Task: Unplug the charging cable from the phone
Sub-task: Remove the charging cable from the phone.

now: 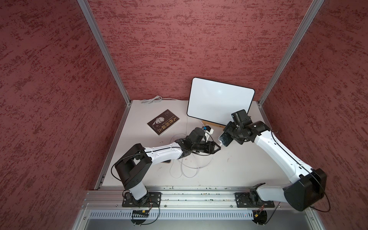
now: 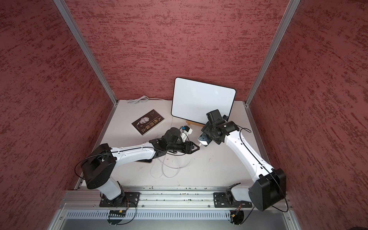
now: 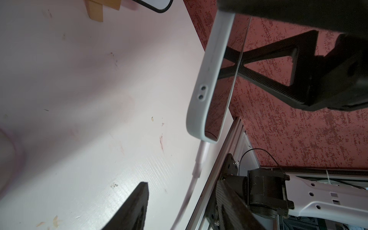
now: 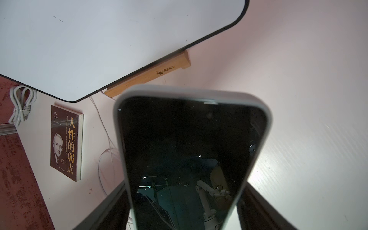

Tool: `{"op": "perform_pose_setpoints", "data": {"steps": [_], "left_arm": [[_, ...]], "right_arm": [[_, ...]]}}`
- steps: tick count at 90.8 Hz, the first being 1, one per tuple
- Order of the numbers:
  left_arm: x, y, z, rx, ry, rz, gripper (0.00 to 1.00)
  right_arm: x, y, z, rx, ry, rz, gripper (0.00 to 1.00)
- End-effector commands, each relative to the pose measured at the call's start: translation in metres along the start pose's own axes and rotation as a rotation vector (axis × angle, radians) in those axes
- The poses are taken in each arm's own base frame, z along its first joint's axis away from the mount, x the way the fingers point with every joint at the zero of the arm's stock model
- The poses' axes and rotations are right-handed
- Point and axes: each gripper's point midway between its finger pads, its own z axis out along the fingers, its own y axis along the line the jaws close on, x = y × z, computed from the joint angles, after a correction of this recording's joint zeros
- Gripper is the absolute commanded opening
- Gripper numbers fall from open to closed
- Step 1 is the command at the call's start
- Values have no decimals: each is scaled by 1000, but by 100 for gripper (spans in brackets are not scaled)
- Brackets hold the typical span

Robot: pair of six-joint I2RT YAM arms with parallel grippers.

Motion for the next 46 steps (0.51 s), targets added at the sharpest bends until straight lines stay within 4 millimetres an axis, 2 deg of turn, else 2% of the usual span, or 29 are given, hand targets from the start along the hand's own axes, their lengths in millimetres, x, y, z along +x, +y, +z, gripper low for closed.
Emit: {"op": "perform_pose_setpoints", "data": {"steps": [1,46], "left_arm": [[6,0,4,18,11,5,55],[9,3,4,14,19,8,21]], "right_arm": [[-14,18,-19,-75,-72,-3,49],[-11,18,-18,-78,-66,-14,46]]}}
